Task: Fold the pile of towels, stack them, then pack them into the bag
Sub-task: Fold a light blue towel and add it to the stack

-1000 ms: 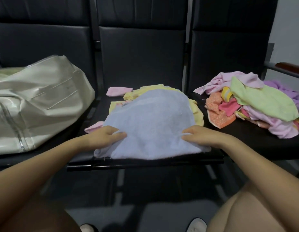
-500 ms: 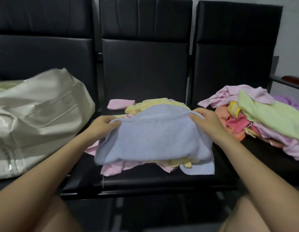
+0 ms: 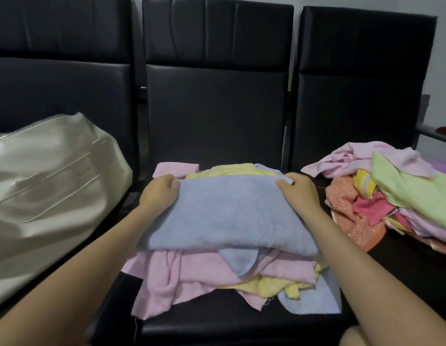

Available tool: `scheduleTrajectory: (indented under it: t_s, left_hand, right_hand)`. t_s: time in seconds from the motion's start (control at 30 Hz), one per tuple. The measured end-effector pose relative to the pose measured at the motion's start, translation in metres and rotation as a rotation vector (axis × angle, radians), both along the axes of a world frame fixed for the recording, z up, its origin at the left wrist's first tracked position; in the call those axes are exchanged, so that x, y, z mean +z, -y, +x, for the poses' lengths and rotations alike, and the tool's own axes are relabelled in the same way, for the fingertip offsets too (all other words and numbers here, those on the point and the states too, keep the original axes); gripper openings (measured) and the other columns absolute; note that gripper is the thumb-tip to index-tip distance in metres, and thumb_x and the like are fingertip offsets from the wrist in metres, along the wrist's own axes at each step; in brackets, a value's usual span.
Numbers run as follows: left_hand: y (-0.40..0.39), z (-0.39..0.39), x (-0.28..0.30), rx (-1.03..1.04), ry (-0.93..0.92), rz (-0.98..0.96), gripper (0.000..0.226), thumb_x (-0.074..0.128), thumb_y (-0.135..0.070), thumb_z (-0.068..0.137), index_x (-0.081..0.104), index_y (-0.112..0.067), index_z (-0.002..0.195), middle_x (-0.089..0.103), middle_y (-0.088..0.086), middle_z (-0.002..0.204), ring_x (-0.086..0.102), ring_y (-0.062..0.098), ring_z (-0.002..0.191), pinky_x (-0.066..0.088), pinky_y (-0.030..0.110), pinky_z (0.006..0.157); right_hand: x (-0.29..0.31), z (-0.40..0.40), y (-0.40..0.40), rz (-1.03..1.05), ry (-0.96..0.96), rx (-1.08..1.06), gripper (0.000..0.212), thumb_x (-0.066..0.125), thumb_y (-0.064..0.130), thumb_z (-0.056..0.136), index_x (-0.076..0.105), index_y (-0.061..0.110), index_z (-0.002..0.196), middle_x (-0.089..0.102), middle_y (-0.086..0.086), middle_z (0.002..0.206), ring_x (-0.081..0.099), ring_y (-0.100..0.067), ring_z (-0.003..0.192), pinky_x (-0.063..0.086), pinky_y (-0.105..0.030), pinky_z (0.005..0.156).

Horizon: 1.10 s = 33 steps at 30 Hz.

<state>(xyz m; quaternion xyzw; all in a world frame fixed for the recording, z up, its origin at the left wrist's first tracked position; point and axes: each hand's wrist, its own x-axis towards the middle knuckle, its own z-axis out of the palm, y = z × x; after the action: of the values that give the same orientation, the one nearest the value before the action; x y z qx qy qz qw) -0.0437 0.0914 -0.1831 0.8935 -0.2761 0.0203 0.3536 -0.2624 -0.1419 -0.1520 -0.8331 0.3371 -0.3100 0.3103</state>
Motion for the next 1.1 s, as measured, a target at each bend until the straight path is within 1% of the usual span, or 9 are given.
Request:
scheduleTrajectory:
  t_s: [0.13, 0.4, 0.53, 0.63, 0.7, 0.8, 0.9, 1.03, 1.1]
  left_hand:
    - [0.011, 0.006, -0.027, -0.023, -0.089, 0.149, 0.026, 0.049, -0.024, 0.095, 0.064, -0.016, 0.076, 0.064, 0.004, 0.084, 0.055, 0.021, 0.08, 0.037, 0.03, 0.065]
    - [-0.009, 0.007, -0.031, -0.07, 0.063, 0.177, 0.014, 0.054, -0.017, 0.093, 0.068, -0.016, 0.097, 0.059, 0.006, 0.093, 0.056, 0.023, 0.09, 0.039, 0.032, 0.075]
    - [-0.028, 0.001, -0.032, 0.007, 0.059, 0.133, 0.023, 0.049, -0.011, 0.091, 0.066, -0.012, 0.105, 0.066, 0.015, 0.103, 0.057, 0.029, 0.092, 0.037, 0.031, 0.071]
    - [-0.034, -0.011, -0.027, 0.055, -0.015, 0.05, 0.03, 0.042, -0.018, 0.097, 0.06, -0.01, 0.121, 0.067, 0.014, 0.113, 0.059, 0.029, 0.099, 0.04, 0.032, 0.076]
    - [-0.032, -0.019, -0.022, 0.082, -0.072, 0.006, 0.036, 0.045, -0.028, 0.099, 0.054, -0.01, 0.13, 0.063, 0.013, 0.121, 0.057, 0.029, 0.109, 0.039, 0.031, 0.082]
    - [-0.025, -0.029, -0.019, 0.05, -0.125, 0.029, 0.047, 0.055, -0.031, 0.095, 0.046, -0.012, 0.137, 0.058, 0.013, 0.128, 0.055, 0.029, 0.115, 0.038, 0.031, 0.085]
    - [-0.026, -0.026, -0.022, 0.076, -0.177, 0.041, 0.048, 0.057, -0.022, 0.093, 0.045, -0.012, 0.138, 0.056, 0.016, 0.131, 0.052, 0.032, 0.119, 0.037, 0.032, 0.088]
    - [-0.027, -0.028, -0.019, 0.169, -0.088, 0.17, 0.046, 0.05, -0.021, 0.094, 0.045, -0.013, 0.139, 0.045, 0.024, 0.137, 0.04, 0.042, 0.126, 0.035, 0.043, 0.102]
    - [-0.019, -0.042, -0.007, 0.127, 0.042, 0.081, 0.042, 0.048, -0.018, 0.095, 0.05, -0.012, 0.137, 0.044, 0.023, 0.138, 0.037, 0.041, 0.128, 0.033, 0.045, 0.104]
  right_hand:
    - [-0.019, -0.006, 0.009, 0.03, -0.05, -0.065, 0.033, 0.059, 0.03, 0.091, 0.046, 0.007, 0.072, 0.039, -0.004, 0.065, 0.036, -0.019, 0.061, 0.026, -0.033, 0.054]
    - [-0.025, -0.004, 0.011, 0.014, -0.112, -0.112, 0.043, 0.057, 0.045, 0.092, 0.058, 0.007, 0.112, 0.058, -0.008, 0.103, 0.051, -0.021, 0.086, 0.033, -0.029, 0.07]
    - [-0.02, -0.014, 0.012, 0.12, -0.018, -0.1, 0.032, 0.065, 0.042, 0.086, 0.06, 0.011, 0.093, 0.057, -0.001, 0.085, 0.049, -0.019, 0.077, 0.031, -0.03, 0.063]
    - [-0.016, -0.03, 0.008, 0.306, 0.119, -0.039, 0.04, 0.07, 0.038, 0.076, 0.04, 0.019, 0.057, 0.031, 0.001, 0.058, 0.028, -0.019, 0.059, 0.023, -0.032, 0.057]
    - [-0.009, -0.042, 0.002, 0.471, 0.154, -0.037, 0.041, 0.071, 0.037, 0.076, 0.042, 0.02, 0.054, 0.037, 0.002, 0.056, 0.035, -0.019, 0.055, 0.029, -0.033, 0.058]
    - [0.004, -0.055, -0.004, 0.601, -0.008, -0.051, 0.039, 0.073, 0.044, 0.081, 0.054, 0.01, 0.079, 0.059, -0.003, 0.082, 0.058, -0.019, 0.072, 0.046, -0.032, 0.065]
    - [0.006, -0.062, -0.007, 0.64, -0.127, -0.004, 0.055, 0.076, 0.053, 0.074, 0.057, 0.007, 0.098, 0.063, -0.006, 0.105, 0.062, -0.026, 0.097, 0.051, -0.042, 0.091]
    - [0.007, -0.068, -0.021, 0.855, 0.056, 0.122, 0.038, 0.078, 0.025, 0.08, 0.067, 0.006, 0.111, 0.071, -0.011, 0.108, 0.067, -0.027, 0.099, 0.053, -0.04, 0.09]
    - [0.012, -0.067, -0.026, 0.926, 0.214, 0.127, 0.03, 0.073, 0.017, 0.084, 0.067, 0.004, 0.11, 0.072, -0.012, 0.104, 0.068, -0.027, 0.094, 0.055, -0.037, 0.082]
